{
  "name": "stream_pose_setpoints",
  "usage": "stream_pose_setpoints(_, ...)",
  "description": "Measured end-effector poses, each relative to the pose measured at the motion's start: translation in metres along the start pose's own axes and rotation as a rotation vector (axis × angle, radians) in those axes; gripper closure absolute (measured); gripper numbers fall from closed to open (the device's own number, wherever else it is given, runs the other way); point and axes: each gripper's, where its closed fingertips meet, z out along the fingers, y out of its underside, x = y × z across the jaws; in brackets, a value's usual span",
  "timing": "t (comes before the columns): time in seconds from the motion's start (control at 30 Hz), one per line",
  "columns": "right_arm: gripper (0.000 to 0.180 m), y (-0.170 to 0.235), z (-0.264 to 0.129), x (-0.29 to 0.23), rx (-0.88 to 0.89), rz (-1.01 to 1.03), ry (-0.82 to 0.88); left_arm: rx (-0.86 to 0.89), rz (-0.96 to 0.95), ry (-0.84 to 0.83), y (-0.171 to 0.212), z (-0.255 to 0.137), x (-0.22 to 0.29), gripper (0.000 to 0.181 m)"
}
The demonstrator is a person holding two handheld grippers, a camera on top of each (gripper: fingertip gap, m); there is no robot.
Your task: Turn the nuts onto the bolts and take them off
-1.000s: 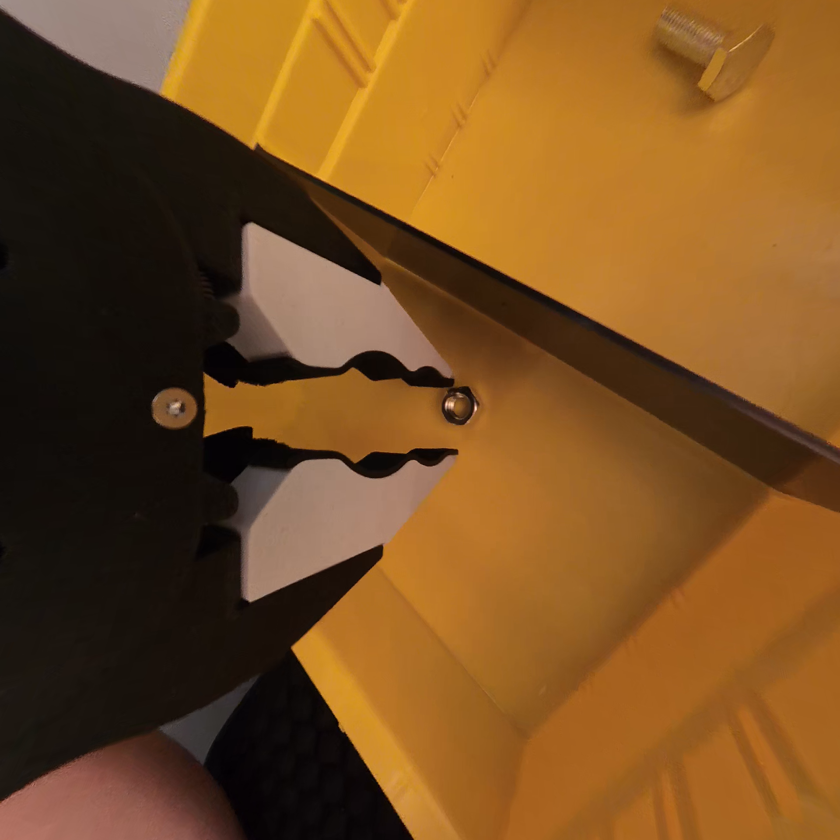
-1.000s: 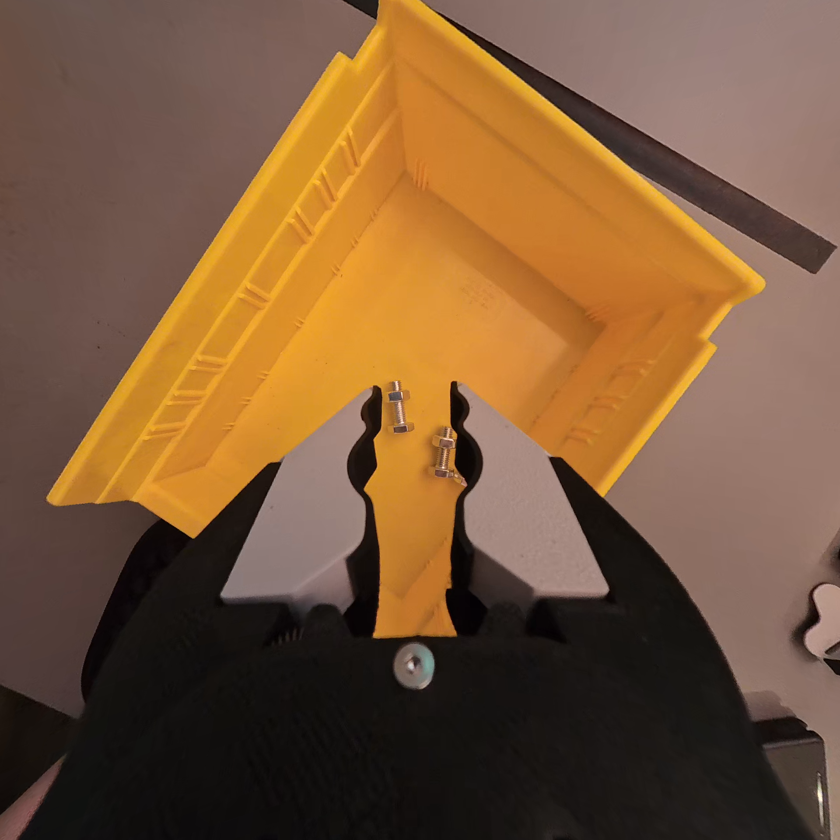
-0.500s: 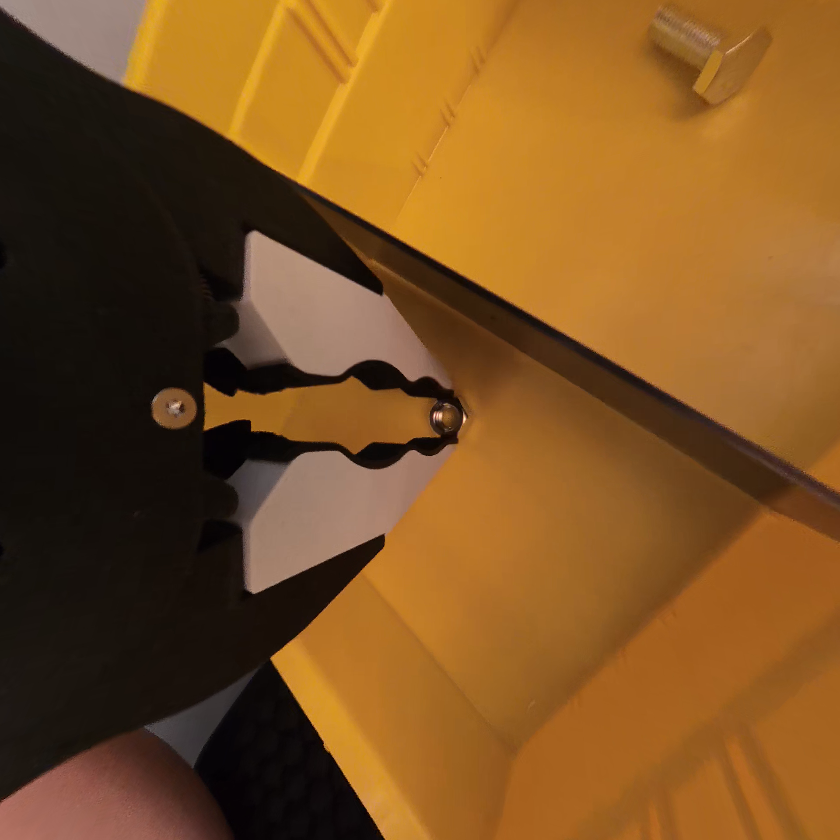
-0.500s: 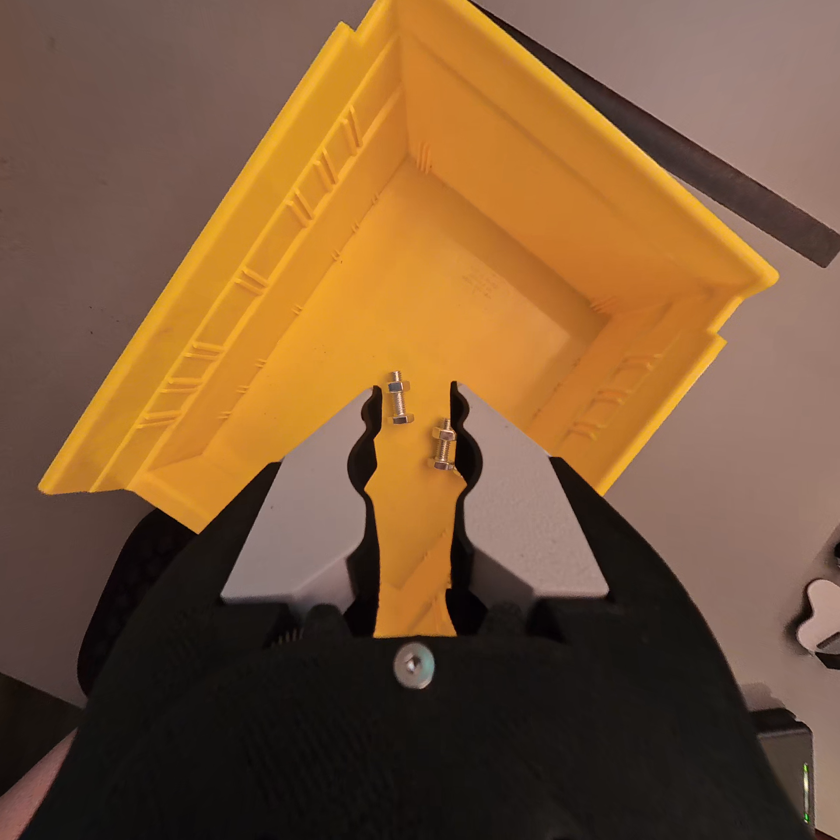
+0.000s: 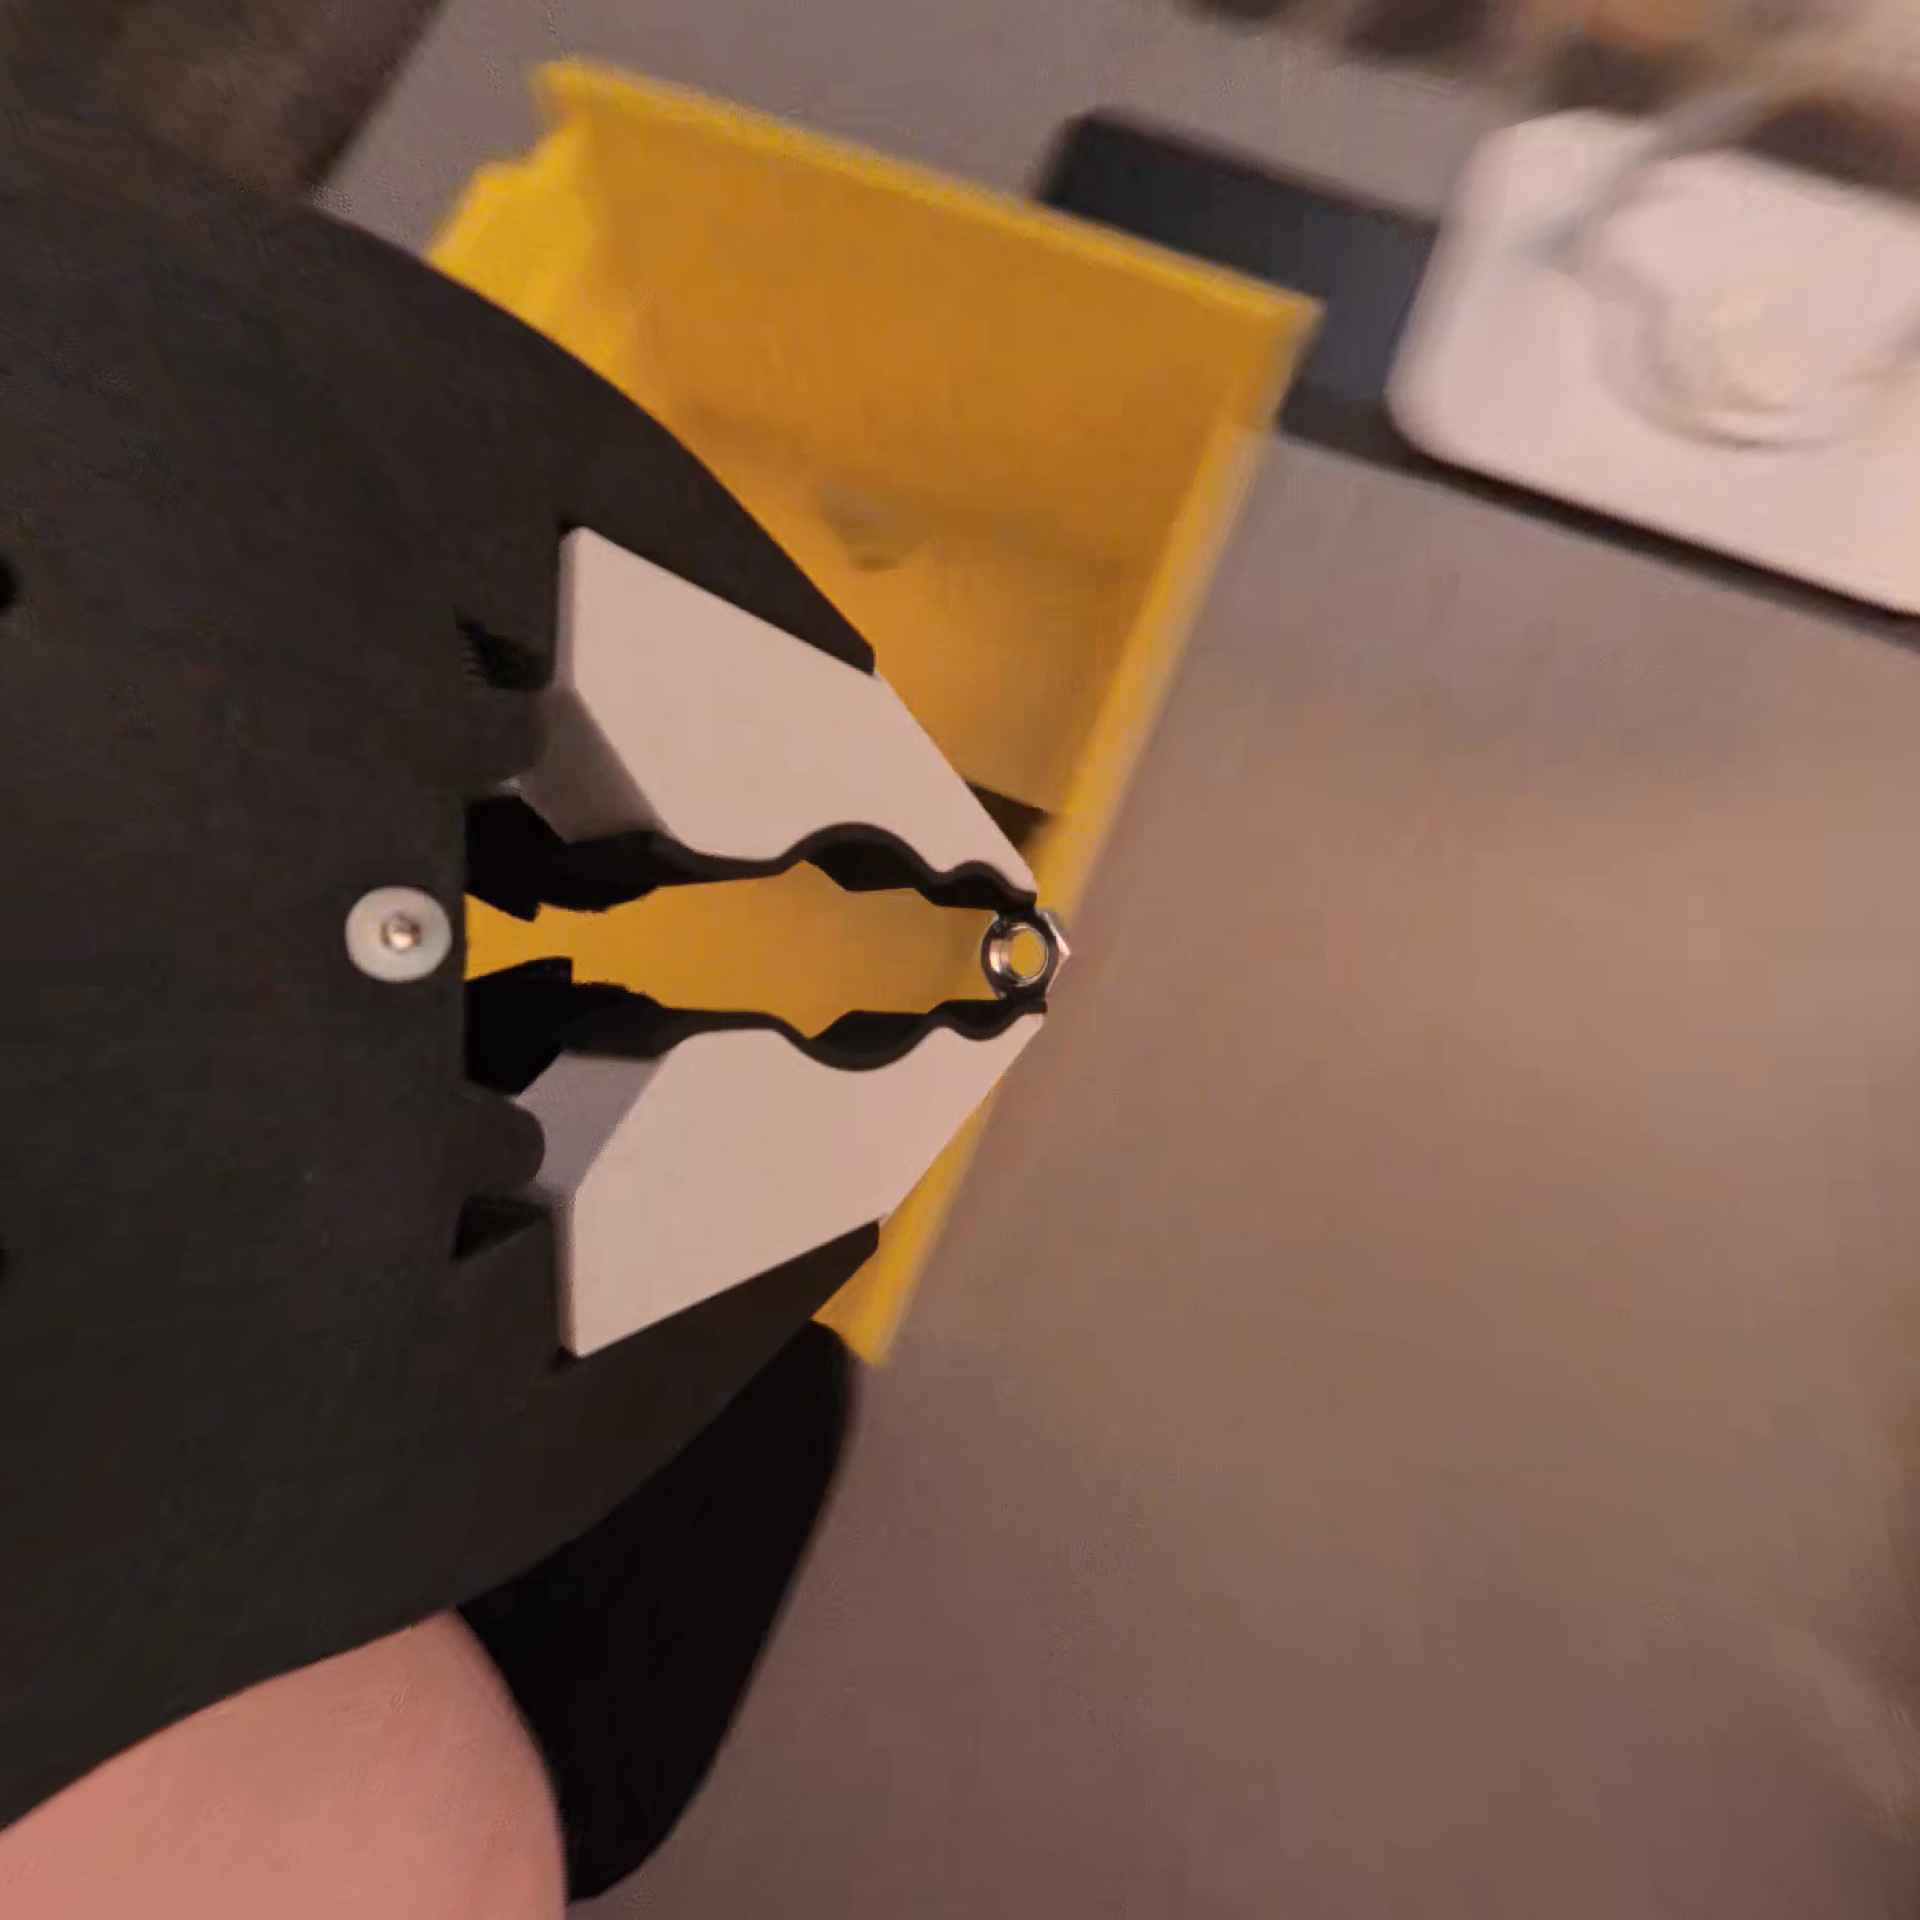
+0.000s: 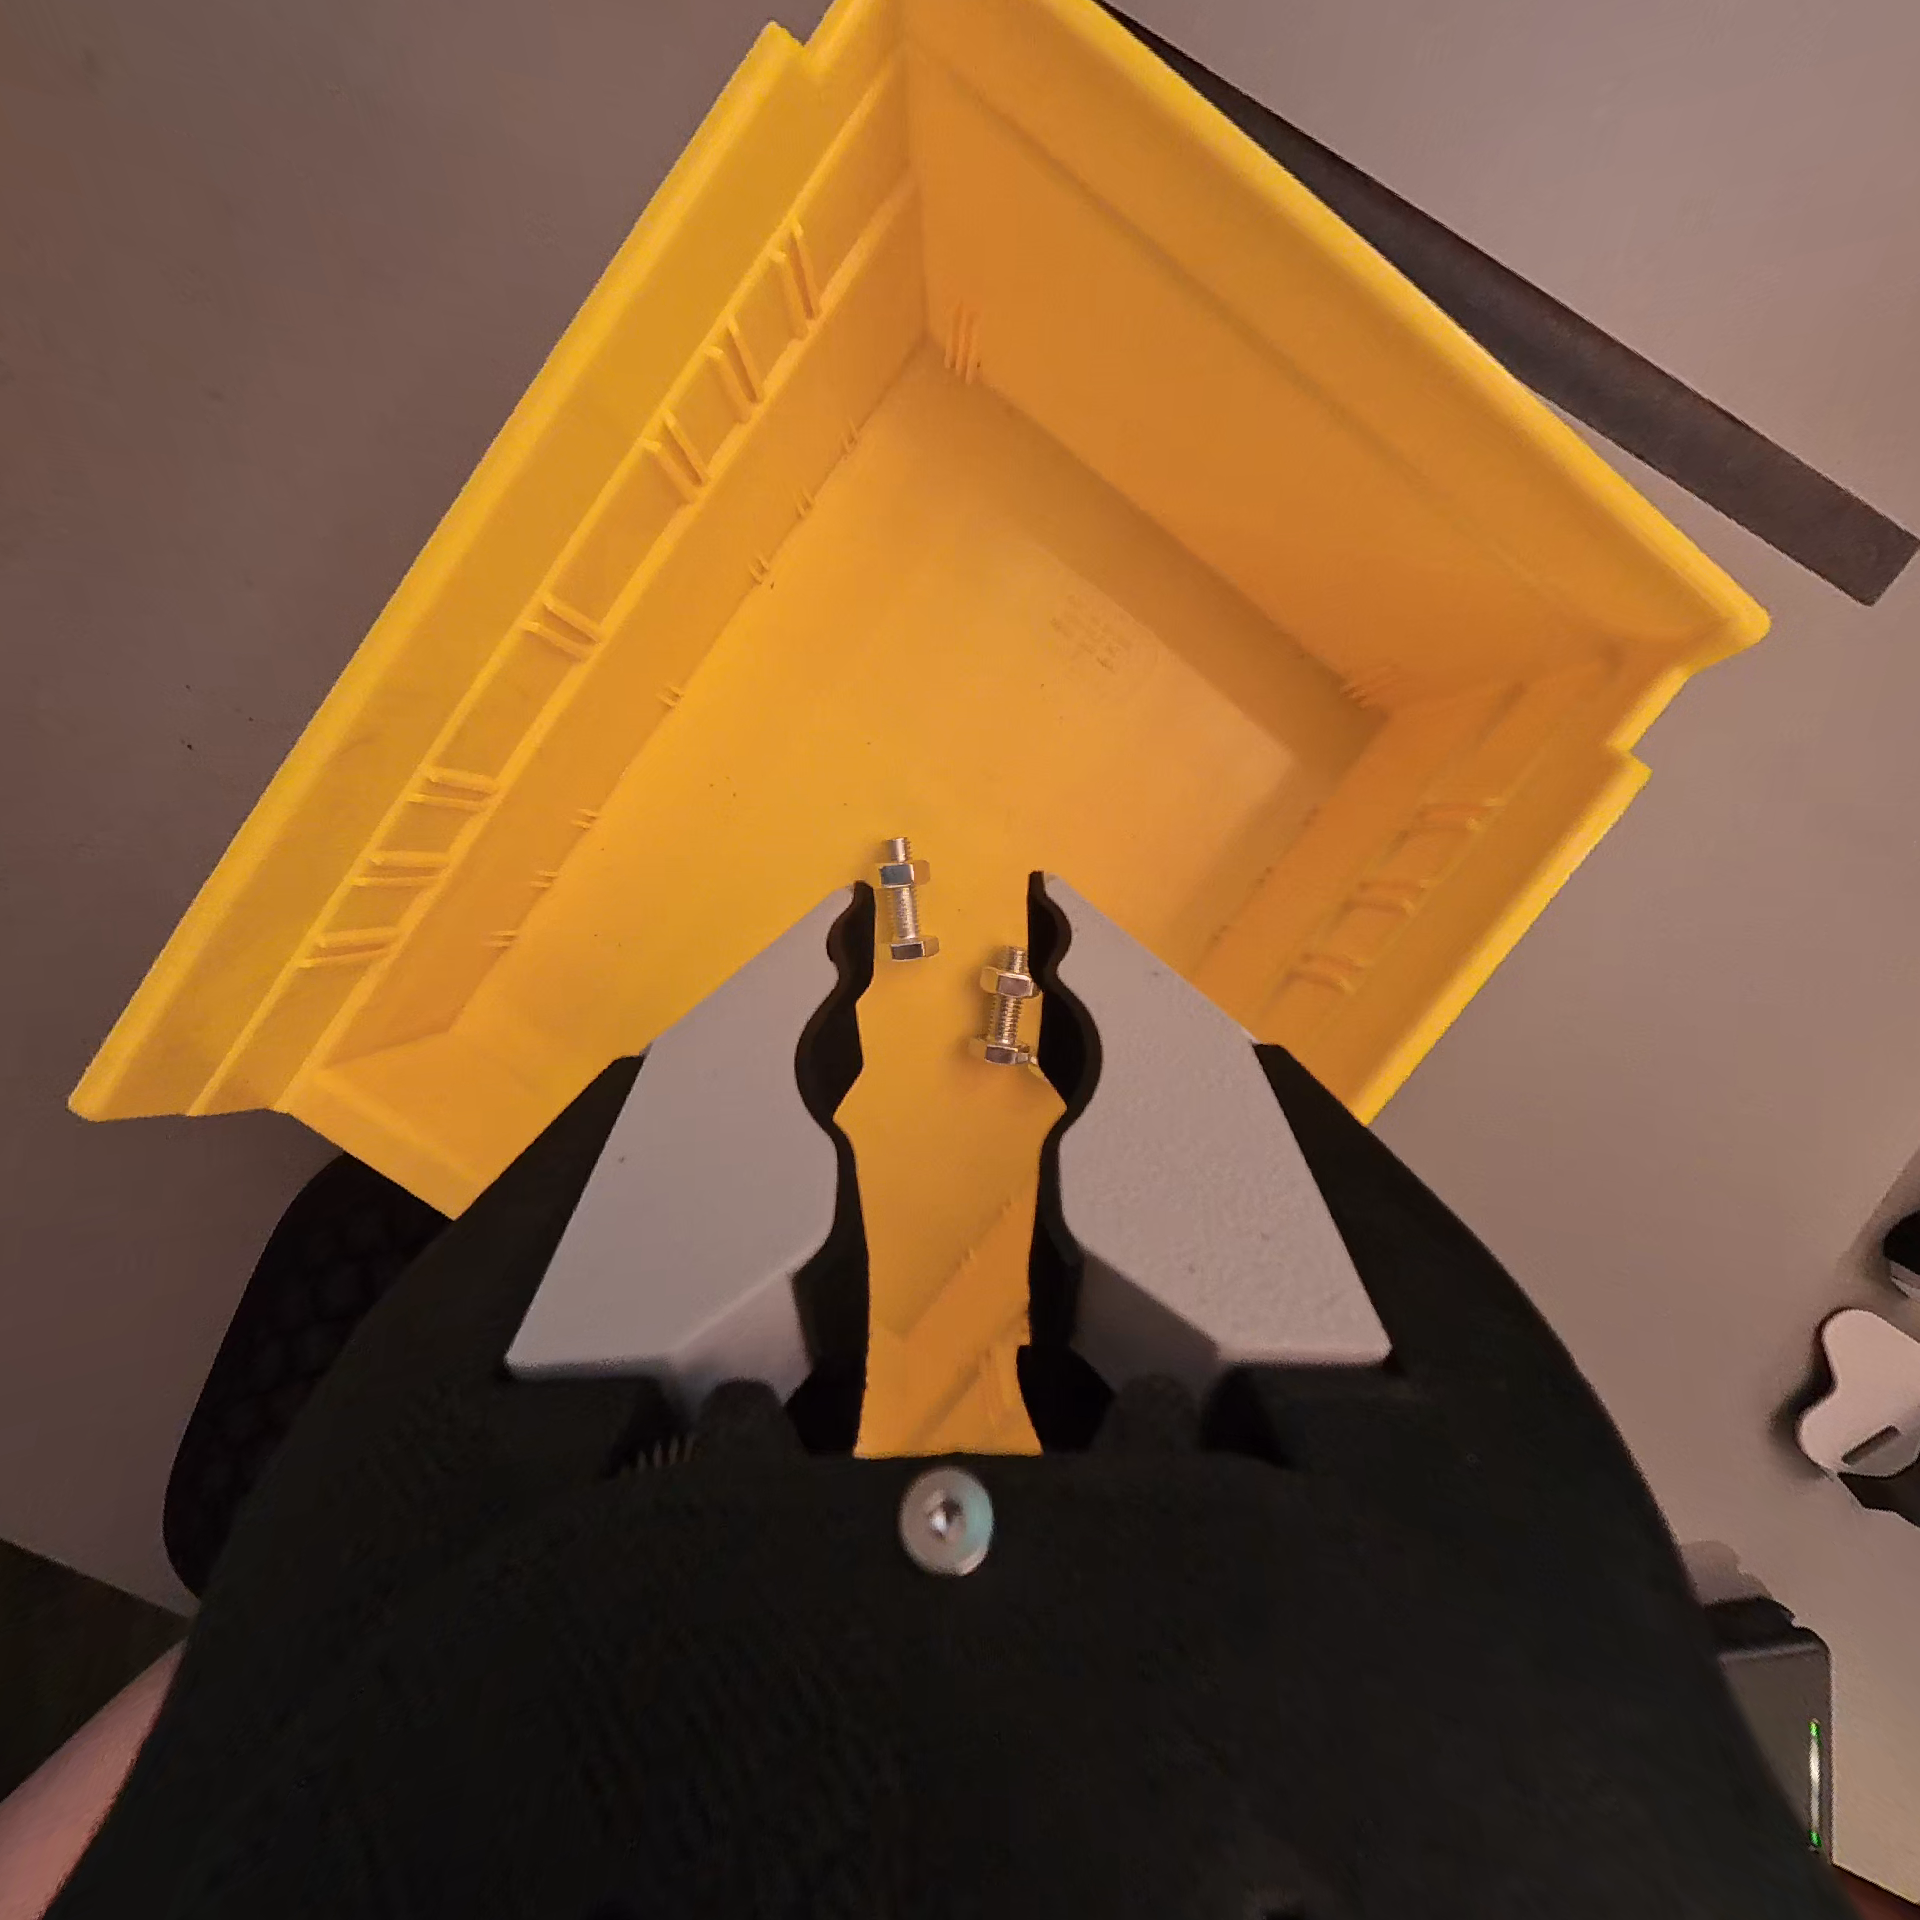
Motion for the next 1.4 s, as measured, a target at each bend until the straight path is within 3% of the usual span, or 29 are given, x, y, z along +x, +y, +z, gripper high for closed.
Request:
stream_pose_setpoints(0.03, 0.15, 0.0, 0.0, -0.001, -0.001, -0.004, -0.002, 0.062, 0.092, 0.009, -0.03, 0.004, 0.014, 0.165)
stream_pose_setpoints(0.13, 0.15, -0.002, 0.0, -0.005, 0.001, -0.024, -0.009, 0.162, 0.321, 0.082, -0.104, 0.041, 0.068, 0.165)
stream_pose_setpoints(0.27, 0.151, -0.001, 0.002, -0.008, -0.011, -0.043, -0.014, 0.21, 0.509, 0.201, -0.149, 0.104, 0.133, 0.165)
stream_pose_setpoints(0.37, 0.151, 0.002, 0.004, -0.007, -0.023, -0.043, -0.014, 0.179, 0.5, 0.259, -0.152, 0.135, 0.149, 0.165)
stream_pose_setpoints(0.53, 0.151, 0.002, 0.005, -0.007, -0.025, -0.042, -0.02, 0.056, 0.458, 0.206, -0.133, 0.17, 0.134, 0.165)
stream_pose_setpoints(1.07, 0.151, 0.007, 0.009, -0.01, -0.062, -0.061, -0.031, -0.089, 0.428, 0.29, -0.103, 0.197, 0.14, 0.165)
stream_pose_setpoints(1.17, 0.151, 0.007, 0.008, -0.01, -0.058, -0.061, -0.032, -0.081, 0.416, 0.299, -0.105, 0.196, 0.14, 0.152)
stream_pose_setpoints(1.3, 0.151, 0.007, 0.007, -0.009, -0.056, -0.059, -0.031, 0.0, 0.374, 0.281, -0.122, 0.177, 0.131, 0.145)
stream_pose_setpoints(1.4, 0.151, 0.006, 0.006, -0.009, -0.05, -0.06, -0.03, 0.132, 0.31, 0.175, -0.144, 0.136, 0.095, 0.147)
